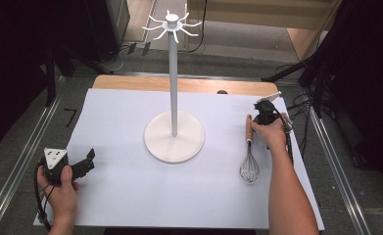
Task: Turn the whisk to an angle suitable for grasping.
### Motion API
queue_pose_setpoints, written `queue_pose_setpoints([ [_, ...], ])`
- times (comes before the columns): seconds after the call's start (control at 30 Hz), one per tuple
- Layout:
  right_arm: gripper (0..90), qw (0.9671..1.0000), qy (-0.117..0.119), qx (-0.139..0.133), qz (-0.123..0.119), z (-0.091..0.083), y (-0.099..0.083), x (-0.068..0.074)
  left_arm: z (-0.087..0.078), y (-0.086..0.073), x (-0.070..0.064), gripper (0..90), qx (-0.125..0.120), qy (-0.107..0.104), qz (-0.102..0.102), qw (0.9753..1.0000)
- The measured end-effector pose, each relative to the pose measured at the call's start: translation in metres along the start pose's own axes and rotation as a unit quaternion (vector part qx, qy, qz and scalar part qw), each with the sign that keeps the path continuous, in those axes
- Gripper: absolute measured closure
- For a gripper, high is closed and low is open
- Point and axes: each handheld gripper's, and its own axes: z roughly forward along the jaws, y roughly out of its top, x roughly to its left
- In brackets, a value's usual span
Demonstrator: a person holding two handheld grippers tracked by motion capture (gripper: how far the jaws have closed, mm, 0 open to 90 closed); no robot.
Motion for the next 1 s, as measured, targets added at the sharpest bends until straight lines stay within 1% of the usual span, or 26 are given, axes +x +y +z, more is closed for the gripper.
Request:
queue_pose_setpoints([
  [0.07, 90.0, 1.0000, -0.002, 0.004, -0.004, 0.000, 0.001, 0.003, 0.000, 0.000, 0.000, 9.3, 0.000, 0.000, 0.000, 1.0000],
  [0.1, 90.0, 1.0000, 0.002, 0.005, -0.007, 0.000, 0.001, 0.005, 0.000, 0.000, 0.000, 9.3, 0.002, 0.000, 0.001, 1.0000],
  [0.13, 90.0, 0.9998, 0.003, 0.004, -0.017, 0.001, 0.002, 0.009, 0.000, 0.000, 0.000, 9.4, 0.001, 0.000, 0.001, 1.0000],
  [0.17, 90.0, 0.9998, 0.003, 0.004, -0.017, 0.001, 0.002, 0.009, 0.000, 0.000, 0.000, 9.4, 0.001, 0.000, 0.000, 1.0000],
  [0.23, 90.0, 0.9997, 0.007, 0.005, -0.023, 0.001, 0.003, 0.015, 0.000, 0.000, 0.000, 9.3, 0.001, -0.001, 0.000, 1.0000],
  [0.33, 90.0, 0.9996, 0.010, 0.006, -0.027, 0.001, 0.003, 0.018, 0.000, 0.000, 0.000, 9.4, 0.001, -0.001, -0.001, 1.0000],
  [0.4, 90.0, 0.9992, 0.014, 0.004, -0.037, 0.002, 0.003, 0.022, 0.000, 0.000, 0.000, 9.3, 0.001, -0.002, -0.001, 1.0000],
  [0.47, 90.0, 0.9992, 0.015, 0.004, -0.037, 0.002, 0.003, 0.024, 0.000, 0.000, 0.000, 9.3, 0.000, -0.002, -0.002, 1.0000],
  [0.53, 90.0, 0.9994, 0.018, 0.006, -0.030, 0.001, 0.004, 0.023, 0.000, 0.000, 0.001, 9.3, 0.001, -0.001, -0.003, 1.0000],
  [0.6, 89.3, 0.9996, 0.015, 0.004, -0.023, 0.000, 0.003, 0.021, 0.000, 0.000, 0.001, 9.3, 0.001, -0.002, -0.003, 1.0000],
  [0.63, 76.3, 0.9998, 0.013, 0.002, -0.017, -0.002, 0.003, 0.019, 0.000, 0.000, 0.001, 9.3, 0.001, -0.003, -0.003, 1.0000],
  [0.67, 76.3, 0.9998, 0.013, 0.002, -0.017, -0.002, 0.003, 0.019, 0.000, 0.000, 0.001, 9.3, 0.001, -0.003, -0.003, 1.0000],
  [0.7, 66.1, 0.9998, 0.009, 0.004, -0.016, -0.003, 0.002, 0.017, 0.000, 0.000, 0.001, 9.3, 0.002, -0.004, -0.004, 1.0000],
  [0.73, 66.1, 0.9998, 0.009, 0.004, -0.016, -0.003, 0.002, 0.017, 0.000, 0.000, 0.001, 9.3, 0.001, -0.004, -0.003, 1.0000],
  [0.77, 56.3, 0.9998, -0.006, 0.003, -0.019, -0.006, 0.000, 0.016, 0.000, 0.000, 0.001, 9.3, 0.002, -0.004, -0.004, 1.0000],
  [0.8, 52.5, 0.9999, -0.002, 0.007, -0.014, -0.008, -0.001, 0.015, 0.000, 0.000, 0.001, 9.3, 0.002, -0.004, -0.004, 1.0000],
  [0.83, 52.5, 0.9999, -0.002, 0.007, -0.014, -0.008, -0.001, 0.015, 0.000, 0.000, 0.001, 9.3, 0.002, -0.004, -0.004, 1.0000],
  [0.9, 47.8, 0.9999, 0.008, 0.009, -0.005, -0.012, -0.004, 0.012, 0.001, 0.000, 0.001, 9.3, 0.003, -0.004, -0.005, 1.0000],
  [0.93, 45.8, 0.9998, 0.014, 0.015, 0.003, -0.014, -0.004, 0.011, 0.001, 0.000, 0.001, 9.3, 0.003, -0.004, -0.005, 1.0000],
  [0.97, 43.2, 0.9995, 0.024, 0.018, 0.008, -0.018, -0.007, 0.008, 0.000, 0.000, 0.001, 9.3, 0.003, -0.005, -0.005, 1.0000],
  [1.0, 43.2, 0.9995, 0.024, 0.018, 0.008, -0.018, -0.007, 0.008, 0.000, 0.000, 0.001, 9.3, 0.003, -0.005, -0.005, 1.0000],
])
